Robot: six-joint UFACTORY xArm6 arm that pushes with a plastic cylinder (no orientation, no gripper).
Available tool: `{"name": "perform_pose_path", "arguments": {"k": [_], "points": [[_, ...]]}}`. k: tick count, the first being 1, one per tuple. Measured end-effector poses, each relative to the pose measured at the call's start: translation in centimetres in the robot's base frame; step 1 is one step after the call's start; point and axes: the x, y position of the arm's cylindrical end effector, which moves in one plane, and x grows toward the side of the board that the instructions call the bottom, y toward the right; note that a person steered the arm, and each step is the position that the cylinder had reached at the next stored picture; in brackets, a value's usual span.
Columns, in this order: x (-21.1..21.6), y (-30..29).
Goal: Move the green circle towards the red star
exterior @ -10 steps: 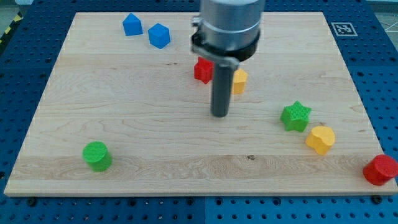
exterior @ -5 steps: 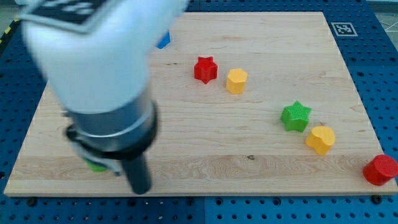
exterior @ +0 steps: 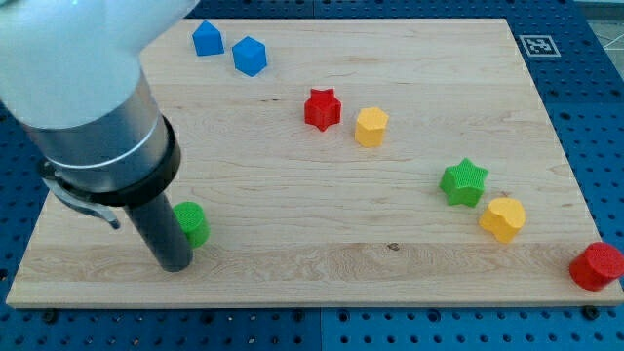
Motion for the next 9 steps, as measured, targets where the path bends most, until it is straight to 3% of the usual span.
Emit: {"name": "perform_pose_path", "arguments": {"k": [3,5,7,9], "points": [[-1.1,0.1],[-7.3,0.1],[-6.5,-0.7],[-9.3,0.4]]}}
